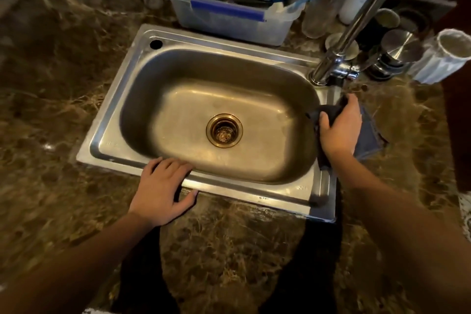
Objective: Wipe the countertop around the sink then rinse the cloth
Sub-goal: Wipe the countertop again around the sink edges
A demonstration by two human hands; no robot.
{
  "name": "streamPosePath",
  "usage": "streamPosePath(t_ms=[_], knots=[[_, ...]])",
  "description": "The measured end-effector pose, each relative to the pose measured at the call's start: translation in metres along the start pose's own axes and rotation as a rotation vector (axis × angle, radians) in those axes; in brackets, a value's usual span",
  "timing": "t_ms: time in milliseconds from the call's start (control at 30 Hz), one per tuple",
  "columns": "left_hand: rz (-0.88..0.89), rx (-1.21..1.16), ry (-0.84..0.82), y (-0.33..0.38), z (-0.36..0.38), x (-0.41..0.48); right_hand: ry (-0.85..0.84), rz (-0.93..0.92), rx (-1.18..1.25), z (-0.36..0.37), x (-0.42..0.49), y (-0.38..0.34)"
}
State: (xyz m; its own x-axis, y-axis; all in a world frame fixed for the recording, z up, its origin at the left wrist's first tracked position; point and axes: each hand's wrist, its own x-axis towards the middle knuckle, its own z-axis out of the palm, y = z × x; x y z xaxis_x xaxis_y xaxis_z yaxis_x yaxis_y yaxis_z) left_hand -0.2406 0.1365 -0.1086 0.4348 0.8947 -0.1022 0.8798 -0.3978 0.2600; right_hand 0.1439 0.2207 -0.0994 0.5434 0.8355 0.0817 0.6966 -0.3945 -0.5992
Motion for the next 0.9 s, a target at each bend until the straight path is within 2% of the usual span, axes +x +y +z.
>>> streamPosePath(t_ms=[167, 267, 367, 500, 667, 900], knots=[[0.004, -0.002, 0.03, 0.003, 0.0, 0.001, -0.064, -0.01, -0.148, -0.028, -0.089, 0.016], [0.018, 0.027, 0.064, 0.004, 0.0, 0.0, -0.125, 0.047, -0.228, -0.04, -0.145, 0.023], [-0.118, 0.002, 0.074, 0.014, 0.001, 0.005, -0.17, 0.147, -0.225, -0.044, -0.17, 0.023], [-0.505, -0.086, 0.036, 0.053, 0.002, 0.025, -0.152, 0.208, -0.254, -0.039, -0.162, 0.011], [-0.49, -0.097, 0.228, 0.056, 0.019, 0.021, -0.105, 0.117, -0.245, -0.033, -0.157, 0.017], [-0.535, -0.051, 0.136, 0.054, 0.018, 0.026, -0.083, 0.006, -0.323, -0.016, -0.076, 0.01]])
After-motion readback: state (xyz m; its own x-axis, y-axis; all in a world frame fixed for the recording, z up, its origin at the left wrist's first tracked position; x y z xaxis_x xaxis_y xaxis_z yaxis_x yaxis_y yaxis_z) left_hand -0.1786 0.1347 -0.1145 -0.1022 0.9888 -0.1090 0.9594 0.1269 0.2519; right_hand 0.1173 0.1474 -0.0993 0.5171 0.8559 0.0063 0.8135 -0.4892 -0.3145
